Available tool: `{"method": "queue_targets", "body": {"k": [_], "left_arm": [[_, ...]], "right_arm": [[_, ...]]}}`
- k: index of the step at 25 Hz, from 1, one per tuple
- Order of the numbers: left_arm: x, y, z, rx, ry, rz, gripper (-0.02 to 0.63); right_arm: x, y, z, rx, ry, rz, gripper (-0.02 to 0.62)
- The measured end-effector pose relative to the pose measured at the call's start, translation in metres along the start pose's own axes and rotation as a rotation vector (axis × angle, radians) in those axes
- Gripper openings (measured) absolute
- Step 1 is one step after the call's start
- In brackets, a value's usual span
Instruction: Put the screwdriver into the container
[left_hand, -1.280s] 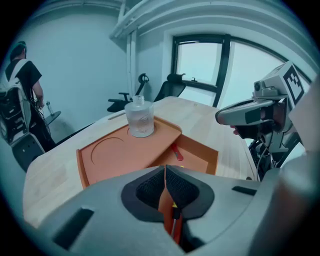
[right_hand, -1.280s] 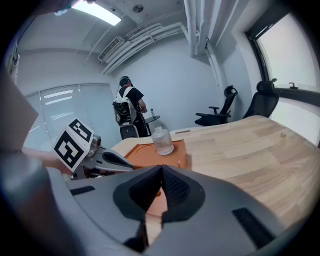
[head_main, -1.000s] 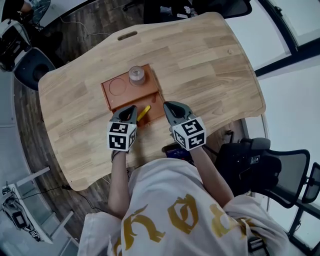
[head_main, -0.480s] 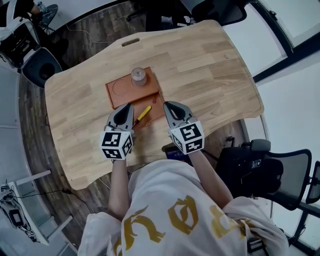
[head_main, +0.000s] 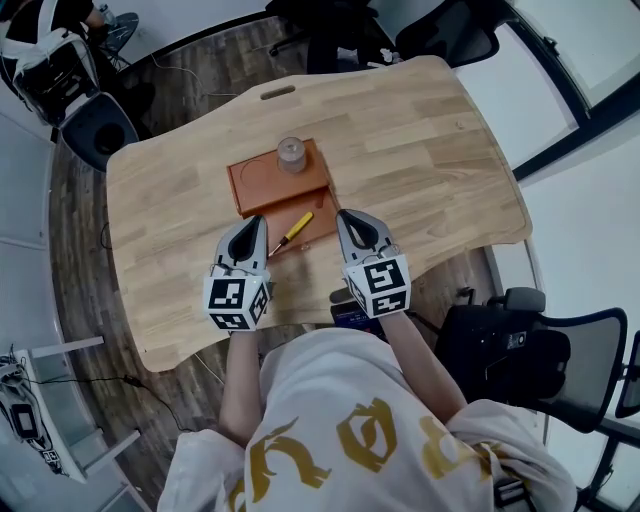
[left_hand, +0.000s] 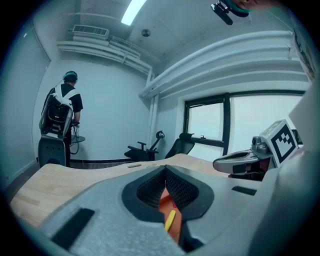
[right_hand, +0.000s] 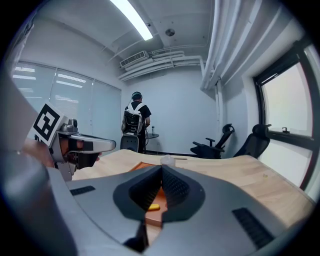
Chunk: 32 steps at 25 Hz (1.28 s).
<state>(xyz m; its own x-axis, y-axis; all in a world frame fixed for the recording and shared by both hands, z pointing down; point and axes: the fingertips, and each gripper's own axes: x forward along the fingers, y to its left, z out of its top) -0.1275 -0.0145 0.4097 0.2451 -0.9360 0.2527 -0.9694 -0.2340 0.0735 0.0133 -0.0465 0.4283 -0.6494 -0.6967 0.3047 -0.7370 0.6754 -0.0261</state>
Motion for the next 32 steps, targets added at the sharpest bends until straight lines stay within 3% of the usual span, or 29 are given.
{"method": "queue_targets", "body": {"k": [10,32], "left_arm": [[-0.016,0.003,0.004,0.005,-0.023,0.025,0.011],[-0.018,0.009,0.002,-0.007,-0.022,0.027,0.011]], "right_arm": [[-0.010,0.002,0.013,-0.008,-0.048,-0.033,0.011],[-0.010,0.009,0.007,0.002,-0.037,-0.026,0.011]]}}
